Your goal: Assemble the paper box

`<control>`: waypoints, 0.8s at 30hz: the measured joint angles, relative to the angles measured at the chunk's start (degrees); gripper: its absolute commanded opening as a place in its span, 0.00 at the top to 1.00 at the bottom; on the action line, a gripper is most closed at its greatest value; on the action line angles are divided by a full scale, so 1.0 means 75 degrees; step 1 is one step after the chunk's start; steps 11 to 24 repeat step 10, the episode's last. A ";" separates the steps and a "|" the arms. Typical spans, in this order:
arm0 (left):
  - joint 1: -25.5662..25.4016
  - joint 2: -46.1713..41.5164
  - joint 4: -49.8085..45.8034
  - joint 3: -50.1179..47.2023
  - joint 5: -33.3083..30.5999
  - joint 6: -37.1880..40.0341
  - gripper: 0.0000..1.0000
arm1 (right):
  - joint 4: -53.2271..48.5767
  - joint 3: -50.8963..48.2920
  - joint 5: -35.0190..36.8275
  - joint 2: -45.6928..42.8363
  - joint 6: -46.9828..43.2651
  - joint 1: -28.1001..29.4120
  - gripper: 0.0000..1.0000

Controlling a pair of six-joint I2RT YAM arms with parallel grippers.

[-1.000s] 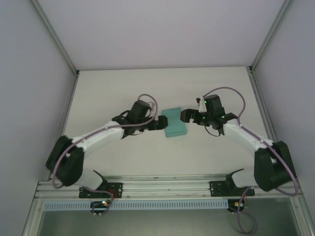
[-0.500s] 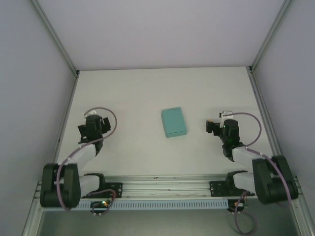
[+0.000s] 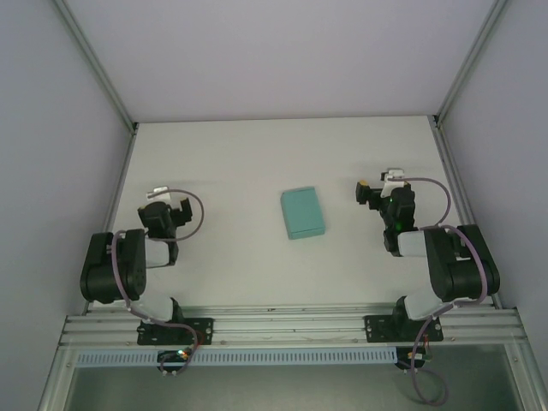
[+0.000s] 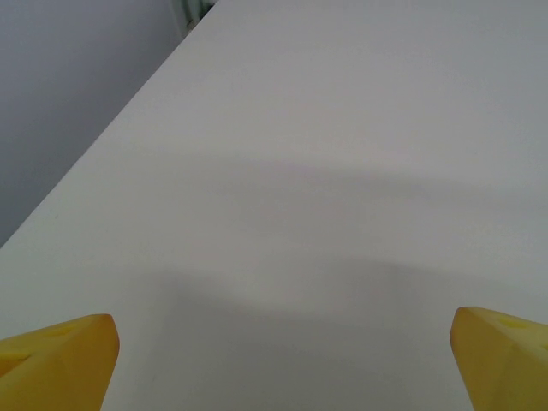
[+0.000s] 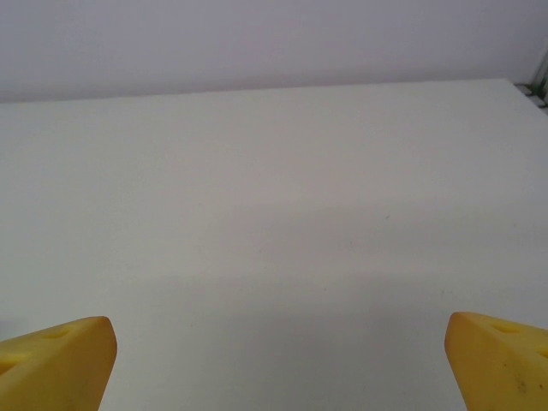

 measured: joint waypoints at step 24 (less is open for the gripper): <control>-0.0102 0.0000 0.0245 0.0032 -0.0012 0.0029 0.00 | -0.0227 -0.0038 -0.0137 0.0000 -0.0009 0.0000 0.00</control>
